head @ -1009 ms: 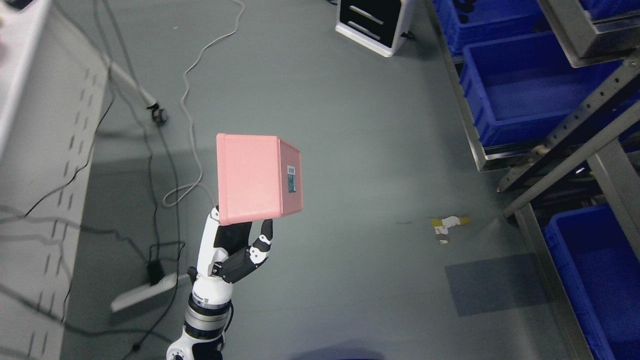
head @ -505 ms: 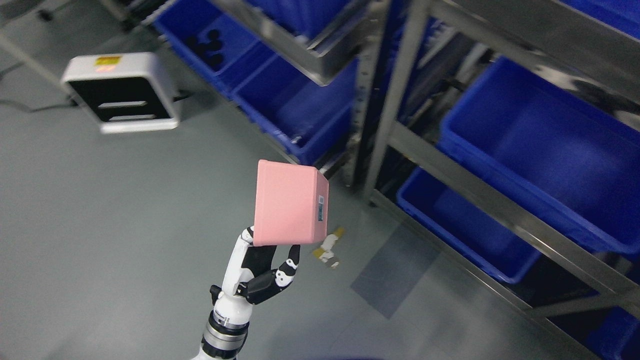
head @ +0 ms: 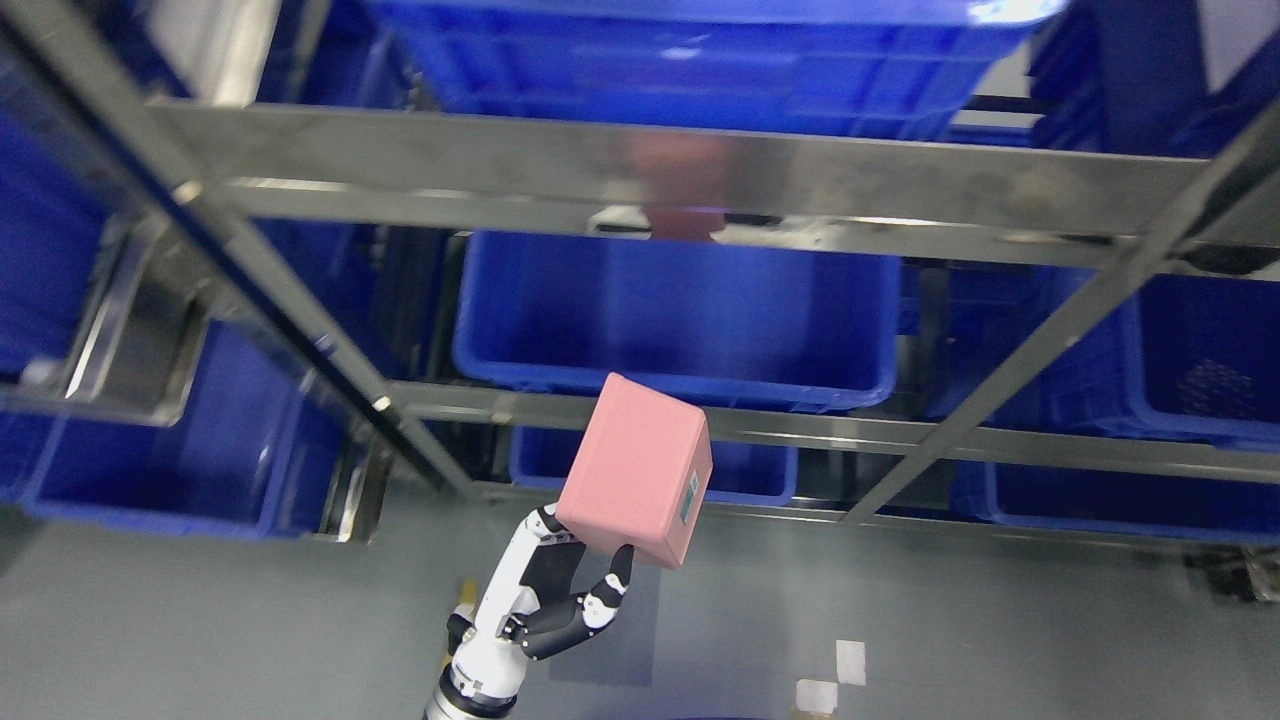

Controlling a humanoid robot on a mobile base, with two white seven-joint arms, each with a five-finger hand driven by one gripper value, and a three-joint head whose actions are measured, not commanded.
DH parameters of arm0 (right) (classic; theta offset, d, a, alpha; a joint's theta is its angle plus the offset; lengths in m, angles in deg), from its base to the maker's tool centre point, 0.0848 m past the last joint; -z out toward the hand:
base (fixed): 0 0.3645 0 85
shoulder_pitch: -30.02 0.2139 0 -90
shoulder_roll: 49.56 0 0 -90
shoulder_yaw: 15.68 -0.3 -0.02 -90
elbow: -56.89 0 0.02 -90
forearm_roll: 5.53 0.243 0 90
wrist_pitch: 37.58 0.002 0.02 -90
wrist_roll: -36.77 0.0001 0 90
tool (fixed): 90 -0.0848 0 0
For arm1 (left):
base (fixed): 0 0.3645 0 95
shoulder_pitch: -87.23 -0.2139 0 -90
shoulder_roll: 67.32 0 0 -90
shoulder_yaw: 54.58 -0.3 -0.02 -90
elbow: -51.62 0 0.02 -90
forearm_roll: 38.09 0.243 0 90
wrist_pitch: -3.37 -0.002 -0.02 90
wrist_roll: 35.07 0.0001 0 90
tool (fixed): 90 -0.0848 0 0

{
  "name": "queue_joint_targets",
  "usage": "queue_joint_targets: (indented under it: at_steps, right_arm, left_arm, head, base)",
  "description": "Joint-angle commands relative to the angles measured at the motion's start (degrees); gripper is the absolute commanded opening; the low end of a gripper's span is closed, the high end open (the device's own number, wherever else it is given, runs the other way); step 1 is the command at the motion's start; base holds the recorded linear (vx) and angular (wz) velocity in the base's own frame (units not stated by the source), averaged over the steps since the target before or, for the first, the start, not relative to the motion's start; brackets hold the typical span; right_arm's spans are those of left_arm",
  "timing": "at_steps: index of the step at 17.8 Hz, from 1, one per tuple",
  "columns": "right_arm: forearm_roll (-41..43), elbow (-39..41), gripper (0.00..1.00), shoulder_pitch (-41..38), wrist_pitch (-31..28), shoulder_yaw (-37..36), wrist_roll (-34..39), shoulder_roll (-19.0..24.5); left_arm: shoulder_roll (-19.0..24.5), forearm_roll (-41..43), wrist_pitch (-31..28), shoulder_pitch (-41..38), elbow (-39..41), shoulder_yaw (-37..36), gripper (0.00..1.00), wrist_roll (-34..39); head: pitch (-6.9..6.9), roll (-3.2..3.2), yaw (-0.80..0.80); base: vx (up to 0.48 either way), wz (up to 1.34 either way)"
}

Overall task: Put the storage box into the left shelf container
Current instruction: 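Lower the pink box into the blue bin on the rack's lower shelf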

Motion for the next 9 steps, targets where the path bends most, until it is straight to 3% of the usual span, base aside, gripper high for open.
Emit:
queue_joint_targets:
  at_steps: [1,5,9]
  right_arm:
    - [1.2,1.0,1.0,0.3,0.0,0.0,0.0,-1.0]
    - [1.2,1.0,1.0,0.3,0.0,-0.1,0.0,-1.0]
    - [1.2,1.0,1.0,0.2,0.0,0.0,0.1,-1.0]
  left_arm:
    - [1.0,0.1,0.0,0.6,-1.7,7.7,0.04,-0.2]
    - [1.5,0.7,0.0,6.6,-4.1,15.5,0.04,-0.1]
    - [2.0,5.9,-8.6,13.4,-7.9,19.6,0.04,-0.1]
  head:
    - [0.0,0.0,0.0]
    - [-0.01,0.0,0.0]
    - [-0.02,0.0,0.0]
  base:
    - [0.172,-0.62]
    - [0.152,-0.49]
    - [0.098,-0.31]
